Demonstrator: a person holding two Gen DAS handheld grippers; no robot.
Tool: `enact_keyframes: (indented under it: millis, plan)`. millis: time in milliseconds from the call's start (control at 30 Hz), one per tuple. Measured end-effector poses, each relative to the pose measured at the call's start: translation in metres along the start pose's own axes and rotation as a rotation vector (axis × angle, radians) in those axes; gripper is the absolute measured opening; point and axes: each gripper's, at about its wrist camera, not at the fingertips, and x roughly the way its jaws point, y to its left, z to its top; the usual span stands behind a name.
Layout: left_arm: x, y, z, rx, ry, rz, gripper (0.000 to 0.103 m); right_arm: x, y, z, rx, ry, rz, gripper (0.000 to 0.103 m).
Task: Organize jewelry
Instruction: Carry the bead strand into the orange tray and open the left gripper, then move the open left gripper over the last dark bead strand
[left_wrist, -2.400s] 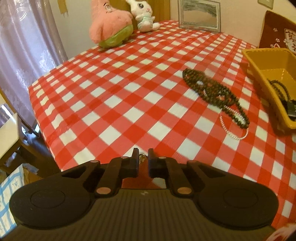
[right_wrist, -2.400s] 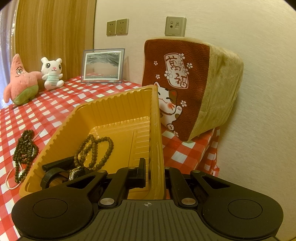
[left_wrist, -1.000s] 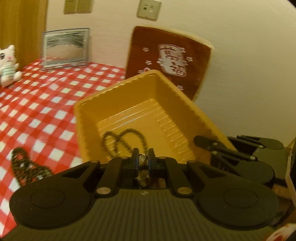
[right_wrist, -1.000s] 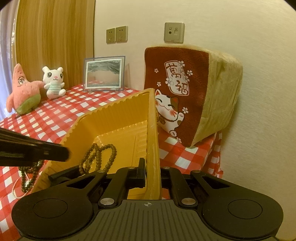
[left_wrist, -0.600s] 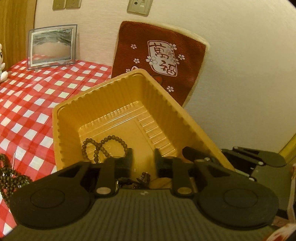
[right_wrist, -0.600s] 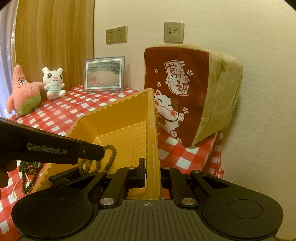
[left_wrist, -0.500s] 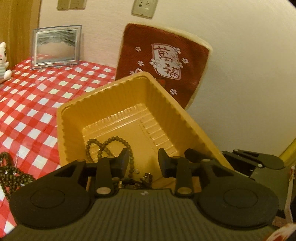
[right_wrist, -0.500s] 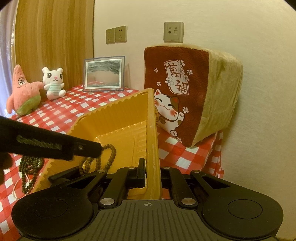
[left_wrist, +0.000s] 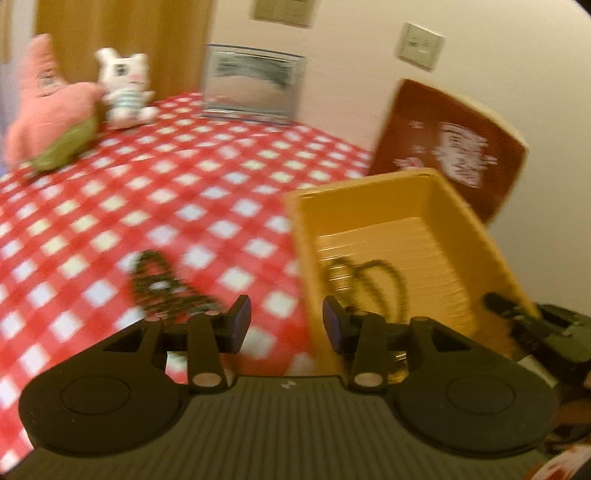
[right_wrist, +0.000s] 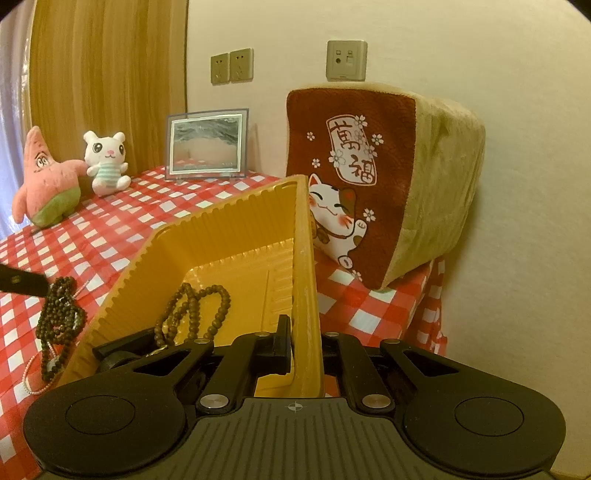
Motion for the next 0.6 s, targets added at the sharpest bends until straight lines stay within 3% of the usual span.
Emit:
enact_keyframes:
  millis: [267,600]
  plan:
    - [-0.023,0.05,-0.024,-0.052,0.015,0.156,0.038,0.001,0.0,-0.002,-0.003,0.005,-0.006,0.006]
    - [-0.032,0.068,-0.045,-0.08,0.053,0.203,0.038,0.001,0.0,-0.002,-0.007,0.008,-0.009,0.006]
